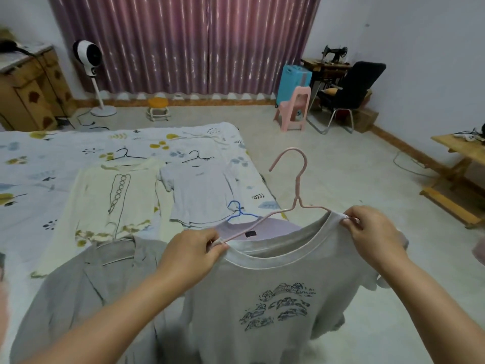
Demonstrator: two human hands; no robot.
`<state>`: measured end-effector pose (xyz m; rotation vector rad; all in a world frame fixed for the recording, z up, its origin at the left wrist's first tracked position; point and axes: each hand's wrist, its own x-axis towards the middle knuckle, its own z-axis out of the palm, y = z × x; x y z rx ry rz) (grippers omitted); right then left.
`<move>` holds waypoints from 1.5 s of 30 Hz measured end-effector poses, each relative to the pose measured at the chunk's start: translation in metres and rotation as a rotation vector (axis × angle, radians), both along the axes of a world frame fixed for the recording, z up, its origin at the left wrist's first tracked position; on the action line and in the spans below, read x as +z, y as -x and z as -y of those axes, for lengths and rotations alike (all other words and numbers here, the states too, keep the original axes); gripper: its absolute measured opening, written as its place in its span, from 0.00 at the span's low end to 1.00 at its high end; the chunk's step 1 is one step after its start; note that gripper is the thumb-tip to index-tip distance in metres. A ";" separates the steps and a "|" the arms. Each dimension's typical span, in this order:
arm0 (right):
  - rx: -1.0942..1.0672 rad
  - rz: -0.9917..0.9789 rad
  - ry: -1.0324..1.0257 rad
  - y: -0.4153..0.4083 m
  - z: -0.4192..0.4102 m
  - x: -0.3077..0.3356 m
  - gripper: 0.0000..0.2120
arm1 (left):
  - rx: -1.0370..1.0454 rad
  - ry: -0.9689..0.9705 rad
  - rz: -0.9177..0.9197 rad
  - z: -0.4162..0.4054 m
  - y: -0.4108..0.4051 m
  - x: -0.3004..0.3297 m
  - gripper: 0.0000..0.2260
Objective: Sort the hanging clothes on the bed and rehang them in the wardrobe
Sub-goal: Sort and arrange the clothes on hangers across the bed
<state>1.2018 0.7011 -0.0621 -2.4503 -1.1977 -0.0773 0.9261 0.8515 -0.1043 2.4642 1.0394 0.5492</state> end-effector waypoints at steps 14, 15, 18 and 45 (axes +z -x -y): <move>0.092 -0.036 0.157 -0.124 -0.230 -0.145 0.07 | 0.345 0.214 -0.003 -0.175 -0.119 -0.118 0.14; 0.104 -0.034 0.192 -0.131 -0.243 -0.160 0.07 | 0.356 0.232 -0.004 -0.186 -0.128 -0.131 0.15; 0.132 -0.068 0.296 -0.151 -0.277 -0.208 0.07 | 0.384 0.268 -0.029 -0.217 -0.150 -0.174 0.15; 0.330 -0.209 0.676 -0.131 -0.345 -0.428 0.29 | 0.176 0.233 -0.699 -0.236 -0.176 -0.389 0.27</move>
